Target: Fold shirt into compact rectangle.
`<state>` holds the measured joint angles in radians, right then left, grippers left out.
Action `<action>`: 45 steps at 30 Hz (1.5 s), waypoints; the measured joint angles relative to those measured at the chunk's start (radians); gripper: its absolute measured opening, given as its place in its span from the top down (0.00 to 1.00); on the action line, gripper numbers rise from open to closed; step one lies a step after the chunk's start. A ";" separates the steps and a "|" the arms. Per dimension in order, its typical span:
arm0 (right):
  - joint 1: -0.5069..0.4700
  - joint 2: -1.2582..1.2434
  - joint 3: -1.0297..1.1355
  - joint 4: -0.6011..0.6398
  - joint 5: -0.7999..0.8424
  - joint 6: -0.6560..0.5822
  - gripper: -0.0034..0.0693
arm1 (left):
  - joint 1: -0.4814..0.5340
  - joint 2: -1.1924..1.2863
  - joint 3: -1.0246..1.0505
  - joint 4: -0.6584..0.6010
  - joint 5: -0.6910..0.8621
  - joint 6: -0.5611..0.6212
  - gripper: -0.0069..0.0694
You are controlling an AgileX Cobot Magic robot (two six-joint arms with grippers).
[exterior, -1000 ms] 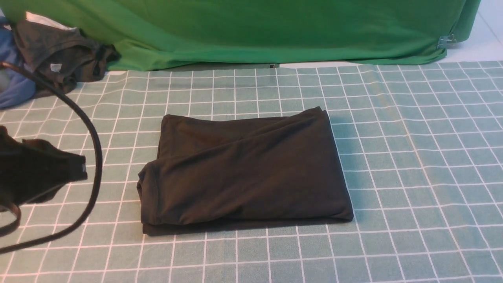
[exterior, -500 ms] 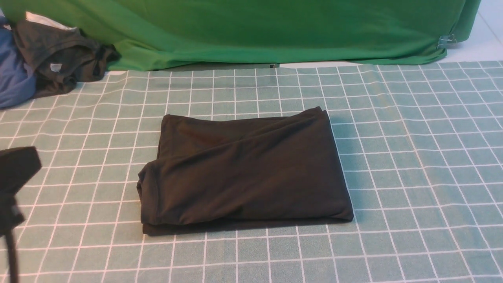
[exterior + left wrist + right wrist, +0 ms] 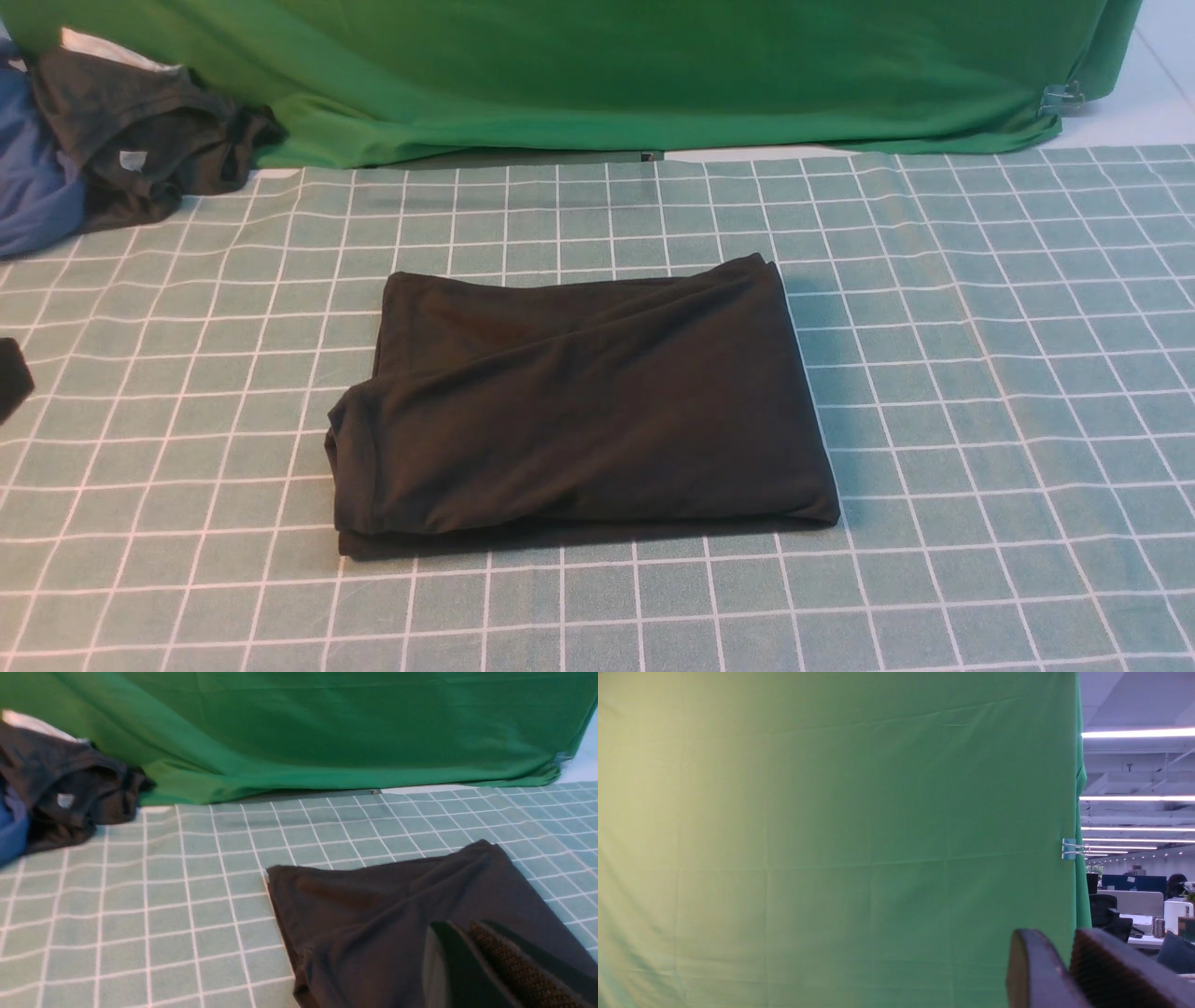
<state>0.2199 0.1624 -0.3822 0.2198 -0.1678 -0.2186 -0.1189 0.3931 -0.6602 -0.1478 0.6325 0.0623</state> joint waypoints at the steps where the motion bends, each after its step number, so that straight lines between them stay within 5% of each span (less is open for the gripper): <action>1: 0.000 0.000 0.000 0.000 -0.001 0.000 0.77 | 0.000 0.000 0.001 0.012 -0.015 0.004 0.89; 13: 0.000 0.000 0.000 0.000 -0.001 0.000 0.72 | 0.091 -0.166 0.339 0.077 -0.421 0.038 0.89; 23: 0.000 0.000 0.000 0.000 -0.001 0.000 0.69 | 0.156 -0.389 0.656 0.069 -0.431 0.012 0.89; 45: 0.000 0.000 0.000 0.000 -0.002 0.000 0.63 | 0.158 -0.393 0.665 0.072 -0.407 -0.026 0.89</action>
<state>0.2199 0.1624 -0.3822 0.2198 -0.1693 -0.2186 0.0387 0.0000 0.0045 -0.0758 0.2251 0.0362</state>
